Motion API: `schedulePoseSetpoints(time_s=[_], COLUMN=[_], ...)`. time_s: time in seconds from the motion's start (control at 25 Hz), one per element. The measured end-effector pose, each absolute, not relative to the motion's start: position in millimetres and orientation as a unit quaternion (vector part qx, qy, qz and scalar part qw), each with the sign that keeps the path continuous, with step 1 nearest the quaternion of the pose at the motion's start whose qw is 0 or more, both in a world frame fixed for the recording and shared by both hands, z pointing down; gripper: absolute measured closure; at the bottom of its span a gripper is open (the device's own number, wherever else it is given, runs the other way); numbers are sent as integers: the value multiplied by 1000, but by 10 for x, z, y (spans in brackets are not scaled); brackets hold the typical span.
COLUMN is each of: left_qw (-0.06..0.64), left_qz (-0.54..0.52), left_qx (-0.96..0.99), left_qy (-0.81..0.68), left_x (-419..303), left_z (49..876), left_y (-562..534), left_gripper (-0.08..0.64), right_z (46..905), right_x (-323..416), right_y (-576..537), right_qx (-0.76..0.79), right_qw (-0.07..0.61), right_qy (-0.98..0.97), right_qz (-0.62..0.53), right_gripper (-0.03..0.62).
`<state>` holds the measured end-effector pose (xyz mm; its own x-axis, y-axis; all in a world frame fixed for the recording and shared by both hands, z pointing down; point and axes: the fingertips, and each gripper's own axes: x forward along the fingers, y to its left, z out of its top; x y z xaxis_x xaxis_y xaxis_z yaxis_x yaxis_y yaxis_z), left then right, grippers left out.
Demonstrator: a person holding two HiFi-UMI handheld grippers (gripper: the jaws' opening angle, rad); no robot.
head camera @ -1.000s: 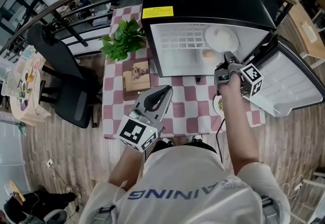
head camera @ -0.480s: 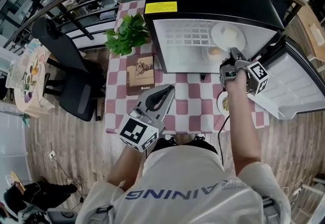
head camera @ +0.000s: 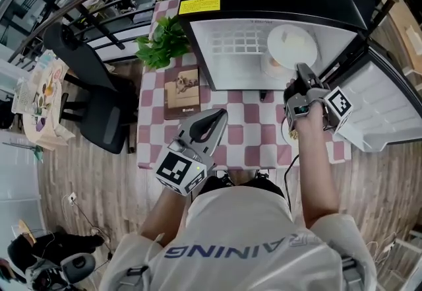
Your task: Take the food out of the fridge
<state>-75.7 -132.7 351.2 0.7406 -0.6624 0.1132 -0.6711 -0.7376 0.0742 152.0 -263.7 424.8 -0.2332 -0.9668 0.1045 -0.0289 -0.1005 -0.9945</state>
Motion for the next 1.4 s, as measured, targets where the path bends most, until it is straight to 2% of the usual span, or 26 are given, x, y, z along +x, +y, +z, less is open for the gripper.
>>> schedulePoseSetpoints(time_s=[0.2, 0.52, 0.92, 1.2, 1.4], left_qw=[50, 58, 81, 91, 102], left_qz=[40, 41, 62, 77, 86], left_qx=[929, 922, 906, 891, 877], left_qy=[-364, -382, -410, -439, -462], left_x=[-673, -649, -629, -699, -774], left_z=[3509, 3572, 3772, 3870, 3941], left_y=[-1292, -1231, -1072, -898, -776], left_gripper=[552, 552, 552, 552, 552], right_z=[4126, 4128, 5328, 6225, 6548], right_x=[1361, 1234, 1145, 1057, 933], right_y=[-2249, -1726, -1349, -1212, -1132], right_qx=[-420, -366, -326, -321, -312], right_qw=[387, 311, 216, 190, 159], right_qy=[577, 663, 663, 623, 605], right_qz=[-584, -575, -638, -687, -715], right_gripper=[558, 560, 560, 558, 558])
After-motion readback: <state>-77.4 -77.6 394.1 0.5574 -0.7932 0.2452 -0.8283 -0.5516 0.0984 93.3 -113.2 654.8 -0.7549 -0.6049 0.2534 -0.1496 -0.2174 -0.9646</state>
